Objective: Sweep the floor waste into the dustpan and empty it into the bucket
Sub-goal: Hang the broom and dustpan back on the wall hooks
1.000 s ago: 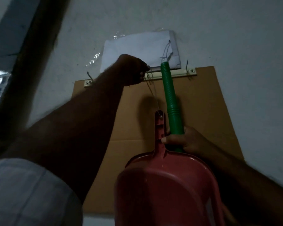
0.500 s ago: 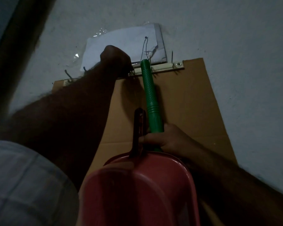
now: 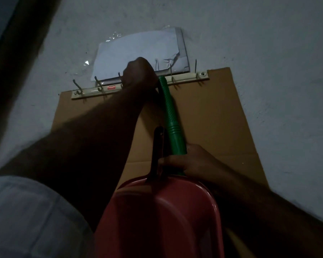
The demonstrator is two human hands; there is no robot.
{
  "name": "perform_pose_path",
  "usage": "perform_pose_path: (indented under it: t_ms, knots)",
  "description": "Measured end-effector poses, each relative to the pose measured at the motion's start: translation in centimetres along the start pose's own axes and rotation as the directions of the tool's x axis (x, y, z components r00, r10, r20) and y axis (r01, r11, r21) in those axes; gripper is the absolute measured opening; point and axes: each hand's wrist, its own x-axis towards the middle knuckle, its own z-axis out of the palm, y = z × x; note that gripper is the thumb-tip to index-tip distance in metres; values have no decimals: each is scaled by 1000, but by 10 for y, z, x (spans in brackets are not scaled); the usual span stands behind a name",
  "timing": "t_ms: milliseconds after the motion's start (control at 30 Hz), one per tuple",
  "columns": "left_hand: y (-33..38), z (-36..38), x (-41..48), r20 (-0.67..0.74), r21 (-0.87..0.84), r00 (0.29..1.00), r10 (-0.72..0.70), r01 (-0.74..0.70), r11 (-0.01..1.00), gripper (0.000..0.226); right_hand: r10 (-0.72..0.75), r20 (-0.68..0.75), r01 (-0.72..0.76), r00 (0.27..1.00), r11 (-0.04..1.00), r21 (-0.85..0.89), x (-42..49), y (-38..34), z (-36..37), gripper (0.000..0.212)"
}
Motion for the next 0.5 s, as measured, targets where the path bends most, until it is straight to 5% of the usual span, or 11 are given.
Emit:
perform_pose_path:
  t_ms: [300, 500]
  knots:
    - [0, -3, -27, 57, 337, 960, 273, -276, 900, 27, 18, -87, -23, 996, 998, -57, -15, -7, 1, 41]
    - [-20, -3, -23, 48, 17, 995, 84, -85, 996, 23, -68, -182, 32, 981, 980, -197, -43, -6, -14, 27]
